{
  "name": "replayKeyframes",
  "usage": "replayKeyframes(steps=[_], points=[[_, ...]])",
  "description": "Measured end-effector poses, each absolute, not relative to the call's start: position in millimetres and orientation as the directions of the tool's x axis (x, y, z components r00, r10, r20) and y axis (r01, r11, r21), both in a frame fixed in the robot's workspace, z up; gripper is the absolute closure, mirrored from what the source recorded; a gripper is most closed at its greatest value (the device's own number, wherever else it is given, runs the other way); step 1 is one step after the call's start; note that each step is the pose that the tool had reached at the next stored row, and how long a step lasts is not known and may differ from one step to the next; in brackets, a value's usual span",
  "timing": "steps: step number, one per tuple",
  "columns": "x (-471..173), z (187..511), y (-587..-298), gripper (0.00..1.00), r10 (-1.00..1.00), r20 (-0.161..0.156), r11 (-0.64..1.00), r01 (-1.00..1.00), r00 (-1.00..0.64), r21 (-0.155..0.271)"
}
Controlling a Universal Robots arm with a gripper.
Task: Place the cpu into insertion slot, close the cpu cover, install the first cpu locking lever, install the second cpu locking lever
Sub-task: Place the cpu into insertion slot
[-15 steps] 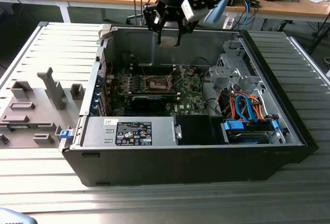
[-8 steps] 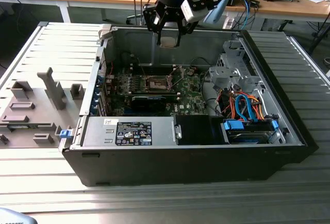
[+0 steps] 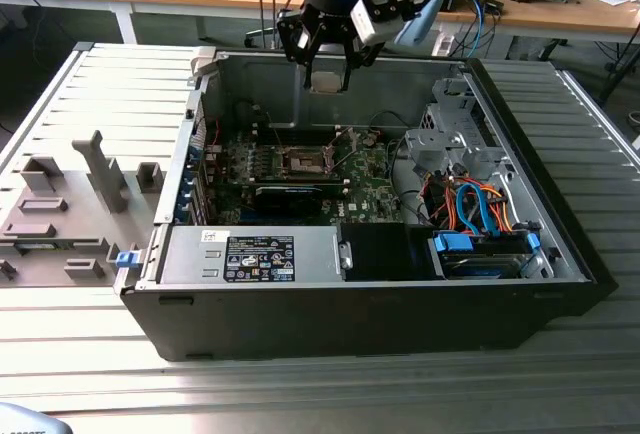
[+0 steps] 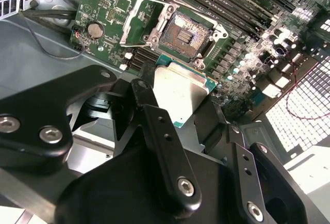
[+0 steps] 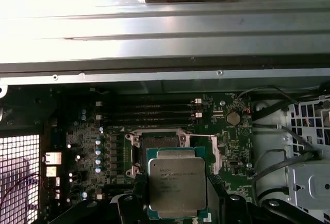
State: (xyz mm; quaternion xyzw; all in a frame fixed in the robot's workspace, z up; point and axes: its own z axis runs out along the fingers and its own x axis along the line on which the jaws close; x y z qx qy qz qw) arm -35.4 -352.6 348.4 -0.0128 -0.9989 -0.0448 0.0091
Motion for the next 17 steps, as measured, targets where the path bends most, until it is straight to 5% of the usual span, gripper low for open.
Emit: replayKeyframes(steps=[17], points=[[-37.0,344.0,-356.6,0.45,0.025,0.019,0.996,0.026,-1.0,0.089]])
